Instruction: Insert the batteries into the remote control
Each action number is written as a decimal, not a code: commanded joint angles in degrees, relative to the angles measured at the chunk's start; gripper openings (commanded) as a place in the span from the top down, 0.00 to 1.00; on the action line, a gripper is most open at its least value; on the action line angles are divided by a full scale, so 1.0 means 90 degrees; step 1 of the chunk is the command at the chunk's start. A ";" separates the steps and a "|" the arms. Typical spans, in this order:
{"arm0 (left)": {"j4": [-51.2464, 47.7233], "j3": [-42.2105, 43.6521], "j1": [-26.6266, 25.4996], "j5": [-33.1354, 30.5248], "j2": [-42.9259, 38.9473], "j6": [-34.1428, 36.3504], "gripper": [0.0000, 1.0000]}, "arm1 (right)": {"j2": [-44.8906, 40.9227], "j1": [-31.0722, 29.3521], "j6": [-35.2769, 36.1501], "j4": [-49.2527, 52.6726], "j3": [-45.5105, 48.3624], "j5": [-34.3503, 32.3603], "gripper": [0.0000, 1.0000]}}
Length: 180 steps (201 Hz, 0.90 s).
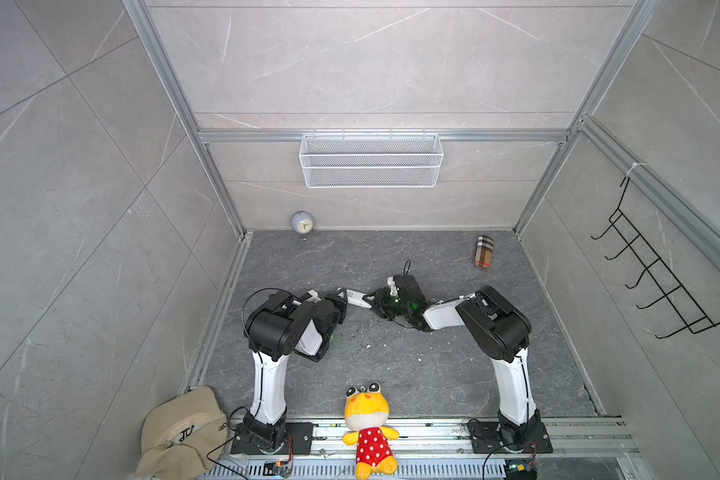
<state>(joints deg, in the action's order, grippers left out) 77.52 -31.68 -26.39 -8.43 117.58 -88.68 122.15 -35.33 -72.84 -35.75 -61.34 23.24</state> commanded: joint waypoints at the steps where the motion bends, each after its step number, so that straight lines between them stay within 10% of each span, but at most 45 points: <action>1: 0.0396 -0.0021 0.0052 -0.0145 -0.0150 0.0078 1.00 | -0.0175 -0.0018 0.0364 0.0570 0.0139 -0.0140 0.65; 180: 0.0393 0.0108 0.0205 0.0241 -0.0068 0.0743 1.00 | -0.0800 0.0204 0.1949 0.3054 -0.0008 -0.0637 0.68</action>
<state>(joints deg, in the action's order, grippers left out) 77.67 -30.26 -25.08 -5.50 117.58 -85.58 116.16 -33.58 -61.34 -19.66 -60.07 20.80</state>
